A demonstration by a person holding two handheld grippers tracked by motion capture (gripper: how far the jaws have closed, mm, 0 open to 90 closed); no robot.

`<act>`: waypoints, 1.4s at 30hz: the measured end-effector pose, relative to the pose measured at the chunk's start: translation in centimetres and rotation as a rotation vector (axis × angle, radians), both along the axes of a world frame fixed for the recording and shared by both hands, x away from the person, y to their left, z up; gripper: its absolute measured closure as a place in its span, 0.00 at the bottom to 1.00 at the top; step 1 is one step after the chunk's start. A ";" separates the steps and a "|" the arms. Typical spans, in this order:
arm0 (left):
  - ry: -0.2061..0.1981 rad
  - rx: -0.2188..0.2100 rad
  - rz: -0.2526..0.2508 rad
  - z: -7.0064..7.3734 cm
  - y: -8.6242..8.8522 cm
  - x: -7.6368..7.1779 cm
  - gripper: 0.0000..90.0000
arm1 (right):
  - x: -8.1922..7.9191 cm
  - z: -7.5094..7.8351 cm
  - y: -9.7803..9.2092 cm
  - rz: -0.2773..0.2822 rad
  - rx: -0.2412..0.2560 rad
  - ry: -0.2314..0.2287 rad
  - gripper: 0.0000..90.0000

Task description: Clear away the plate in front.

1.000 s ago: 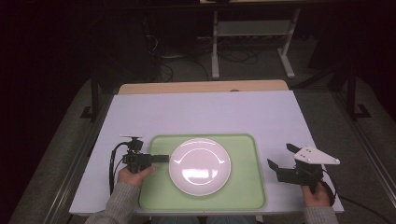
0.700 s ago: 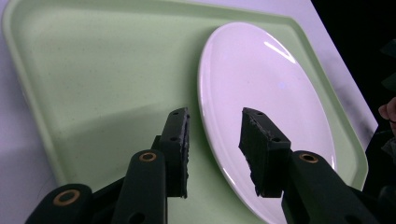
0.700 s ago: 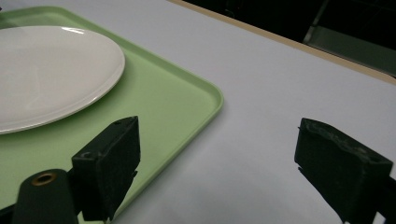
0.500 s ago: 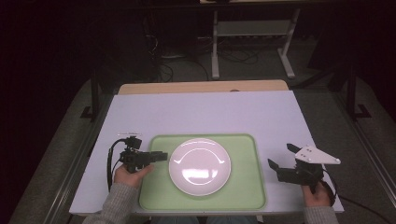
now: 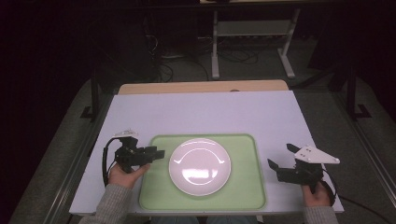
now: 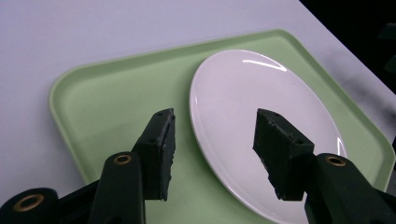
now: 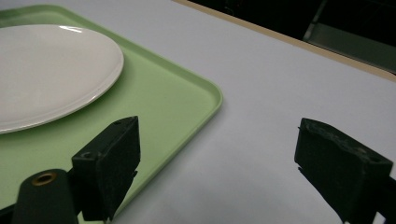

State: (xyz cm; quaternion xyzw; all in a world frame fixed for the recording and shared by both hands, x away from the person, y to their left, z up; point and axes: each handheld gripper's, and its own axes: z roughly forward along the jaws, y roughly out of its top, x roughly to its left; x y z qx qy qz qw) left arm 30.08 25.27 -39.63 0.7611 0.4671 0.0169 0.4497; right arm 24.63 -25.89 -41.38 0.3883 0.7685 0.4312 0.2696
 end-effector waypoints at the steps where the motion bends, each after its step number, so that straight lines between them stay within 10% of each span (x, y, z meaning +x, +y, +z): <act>1: -0.013 0.005 -0.004 0.2 0.0 -0.1 0.53 | 0.0 0.0 0.0 -0.001 0.000 -0.001 0.15; 42: -0.370 0.139 -0.076 0.7 3.3 -4.2 0.31 | 0.0 -0.3 -0.7 -0.014 -0.002 0.021 0.15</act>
